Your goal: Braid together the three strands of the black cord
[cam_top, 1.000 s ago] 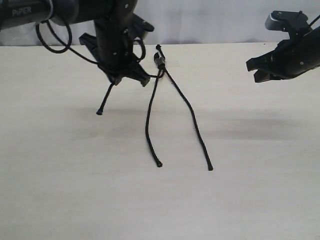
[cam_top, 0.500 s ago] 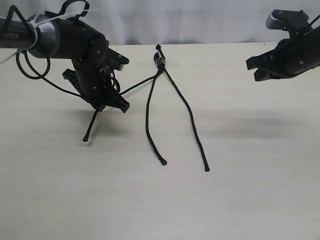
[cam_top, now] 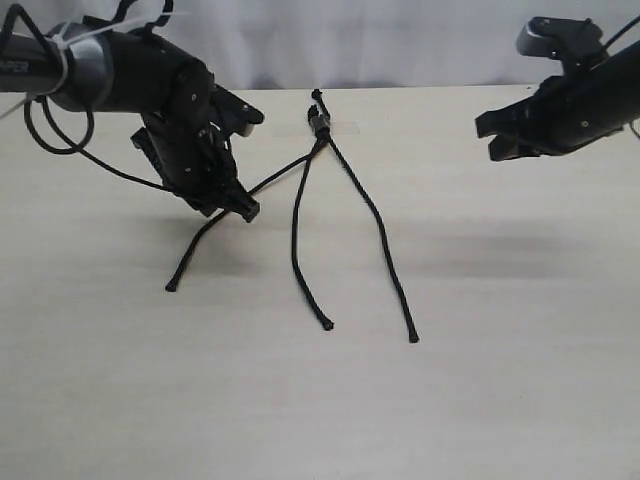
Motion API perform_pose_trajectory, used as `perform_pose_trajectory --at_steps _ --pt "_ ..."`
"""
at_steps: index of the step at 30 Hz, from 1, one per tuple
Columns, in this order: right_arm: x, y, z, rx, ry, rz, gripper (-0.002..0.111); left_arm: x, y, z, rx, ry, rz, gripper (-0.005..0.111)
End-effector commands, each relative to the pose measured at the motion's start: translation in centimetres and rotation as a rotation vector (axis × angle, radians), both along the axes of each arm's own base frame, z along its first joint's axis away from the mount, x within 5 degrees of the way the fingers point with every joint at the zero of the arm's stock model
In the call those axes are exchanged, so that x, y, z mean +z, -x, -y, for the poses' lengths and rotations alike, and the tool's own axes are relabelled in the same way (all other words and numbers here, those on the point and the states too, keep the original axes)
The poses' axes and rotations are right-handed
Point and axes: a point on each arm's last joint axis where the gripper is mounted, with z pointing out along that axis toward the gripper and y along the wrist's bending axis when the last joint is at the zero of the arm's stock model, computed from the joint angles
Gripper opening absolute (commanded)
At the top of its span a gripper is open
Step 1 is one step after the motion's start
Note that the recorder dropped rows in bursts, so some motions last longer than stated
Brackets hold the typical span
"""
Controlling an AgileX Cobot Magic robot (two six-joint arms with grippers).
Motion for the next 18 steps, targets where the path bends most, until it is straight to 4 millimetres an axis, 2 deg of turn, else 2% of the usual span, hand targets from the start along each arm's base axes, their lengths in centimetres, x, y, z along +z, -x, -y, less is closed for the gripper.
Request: perform_pose_trajectory --at_steps 1,3,5,6,10,14,18 --pt "0.1 0.6 -4.7 0.108 -0.015 -0.005 0.029 6.1 1.2 -0.7 -0.039 0.049 0.193 0.0" --pt "0.1 1.2 -7.5 0.176 -0.019 -0.008 0.037 8.7 2.2 -1.6 -0.041 0.09 0.317 0.0" --pt "0.1 2.0 -10.2 0.246 -0.018 0.003 0.045 12.4 4.1 -3.2 -0.026 0.139 0.469 0.0" --pt "0.1 2.4 -11.7 0.28 -0.019 0.01 0.049 13.6 5.0 -4.1 -0.012 0.153 0.522 0.0" --pt "-0.4 4.4 -16.4 0.418 0.009 0.012 0.053 17.9 9.2 -6.7 0.033 0.228 0.745 0.0" --pt "-2.2 4.9 -19.6 0.466 0.085 -0.057 0.053 19.8 12.0 -7.3 0.032 0.268 0.855 0.0" --pt "-4.7 4.5 -21.8 0.472 0.199 -0.169 0.053 20.4 12.9 -7.4 0.037 0.286 0.884 0.0"
